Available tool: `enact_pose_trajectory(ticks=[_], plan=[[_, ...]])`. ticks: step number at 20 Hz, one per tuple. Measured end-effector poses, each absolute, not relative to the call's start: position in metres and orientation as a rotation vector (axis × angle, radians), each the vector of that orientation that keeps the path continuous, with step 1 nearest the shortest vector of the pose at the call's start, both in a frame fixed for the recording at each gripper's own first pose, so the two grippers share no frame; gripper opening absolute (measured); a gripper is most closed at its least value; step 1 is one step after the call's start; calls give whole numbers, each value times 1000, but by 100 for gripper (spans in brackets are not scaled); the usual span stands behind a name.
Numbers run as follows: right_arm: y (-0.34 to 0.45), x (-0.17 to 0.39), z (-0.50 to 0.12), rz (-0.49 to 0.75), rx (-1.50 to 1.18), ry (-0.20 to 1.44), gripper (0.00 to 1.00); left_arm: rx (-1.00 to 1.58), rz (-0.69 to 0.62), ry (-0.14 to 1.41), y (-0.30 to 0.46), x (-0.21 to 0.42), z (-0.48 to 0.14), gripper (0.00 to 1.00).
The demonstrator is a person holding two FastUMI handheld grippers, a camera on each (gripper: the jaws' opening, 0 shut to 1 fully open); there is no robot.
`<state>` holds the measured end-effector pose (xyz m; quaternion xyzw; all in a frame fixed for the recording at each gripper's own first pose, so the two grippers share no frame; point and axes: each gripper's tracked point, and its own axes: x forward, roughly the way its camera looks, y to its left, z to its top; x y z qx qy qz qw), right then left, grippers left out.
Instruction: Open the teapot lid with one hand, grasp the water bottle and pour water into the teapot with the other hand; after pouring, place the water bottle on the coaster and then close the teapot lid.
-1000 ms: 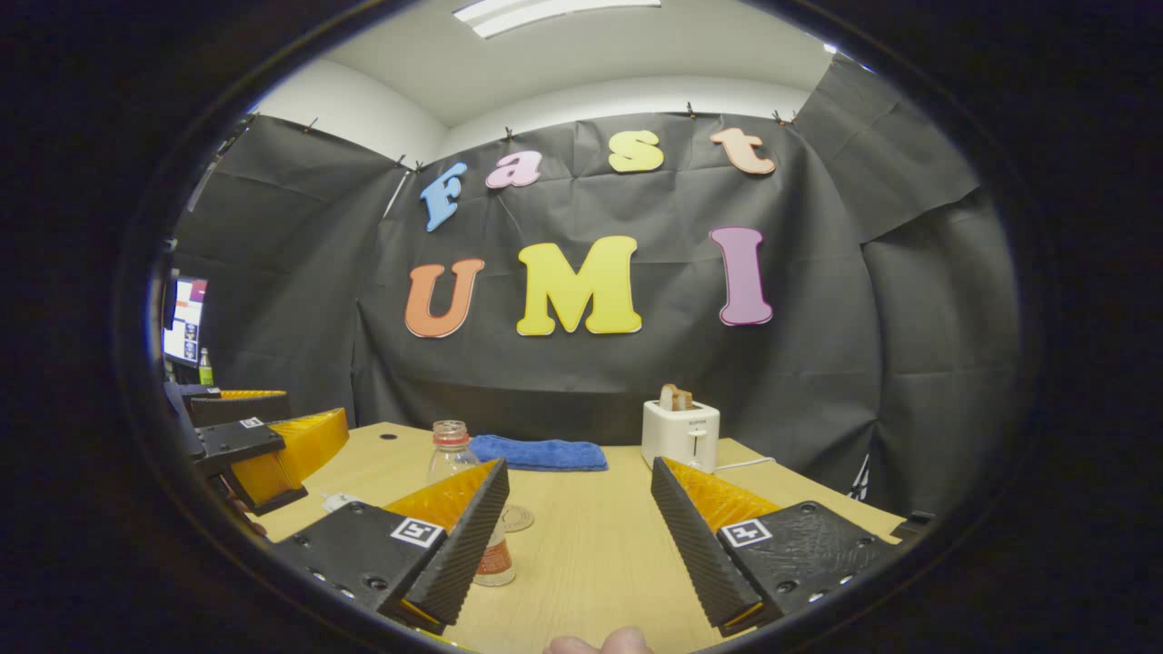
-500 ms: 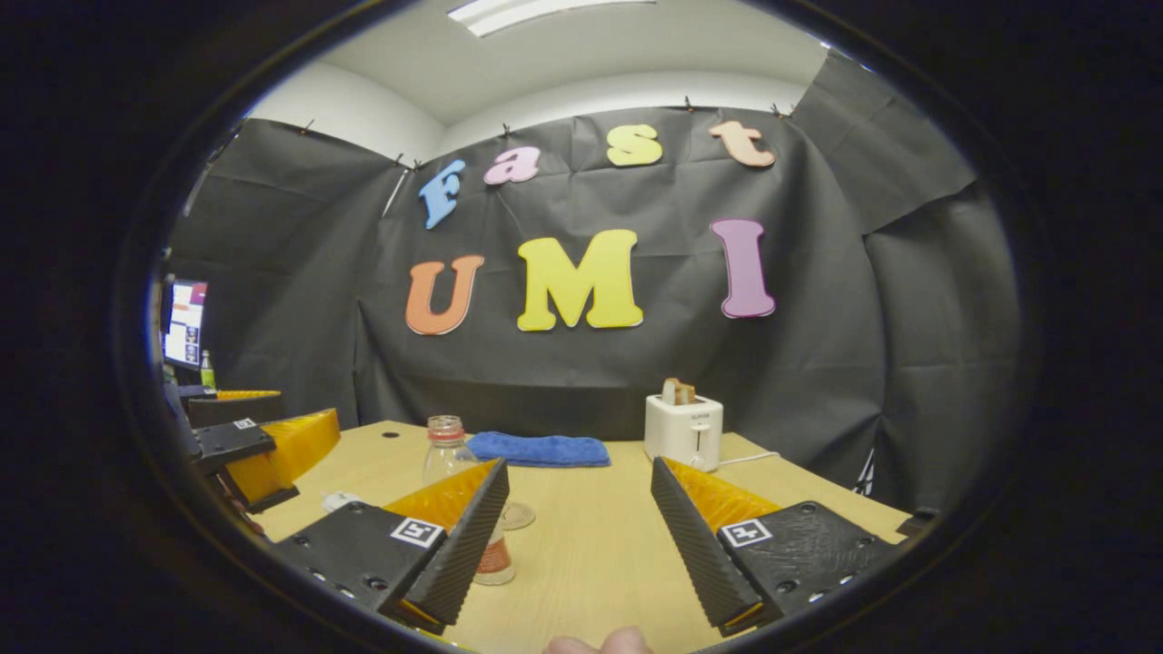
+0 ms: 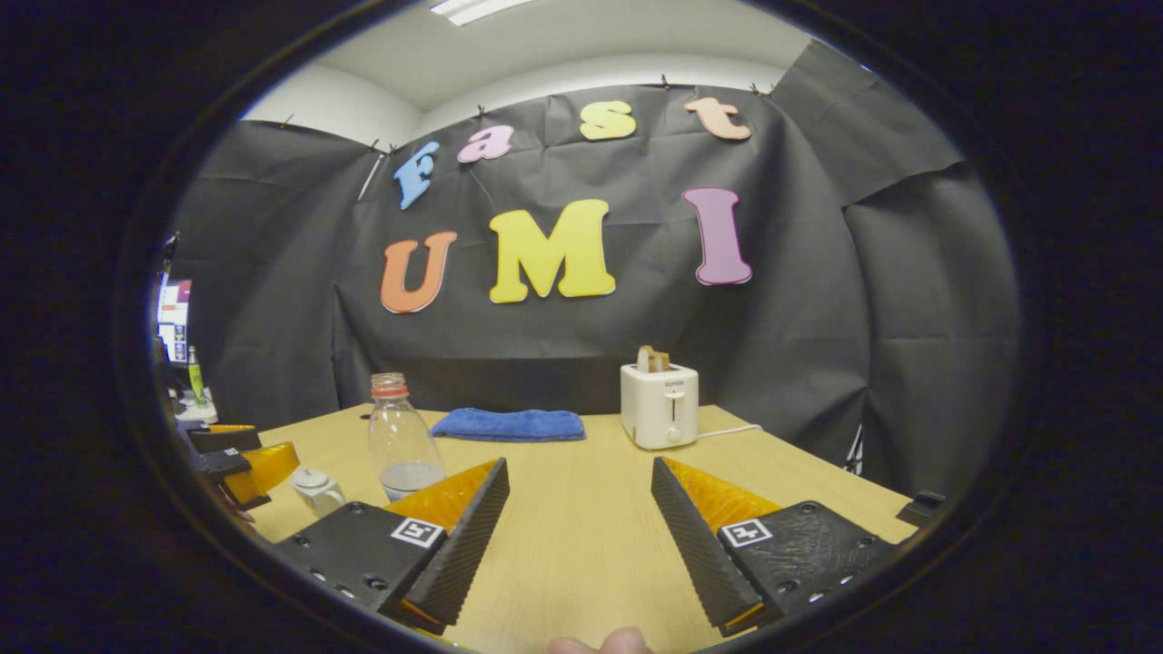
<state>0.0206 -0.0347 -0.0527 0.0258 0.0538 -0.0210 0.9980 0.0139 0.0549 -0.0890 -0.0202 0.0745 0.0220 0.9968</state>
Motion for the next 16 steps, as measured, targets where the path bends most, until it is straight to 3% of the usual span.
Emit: enact_pose_trajectory(ticks=[3, 9, 12, 15, 16], plan=[[-39, 25, -56, -53, 33, 115, 95, -33, 44, 203, 61, 31, -105, 93], [-46, 34, -66, -69, 14, 134, 95, -37, 51, 322, 74, 53, -136, 70], [-46, 37, -69, -67, 6, 144, 95, -43, 65, 355, 79, 57, -144, 52], [-26, 36, -70, 18, -8, 141, 95, -29, 70, 352, 80, 60, -142, 43], [-17, 35, -70, 57, -12, 139, 95, -27, 67, 350, 79, 60, -141, 25]])
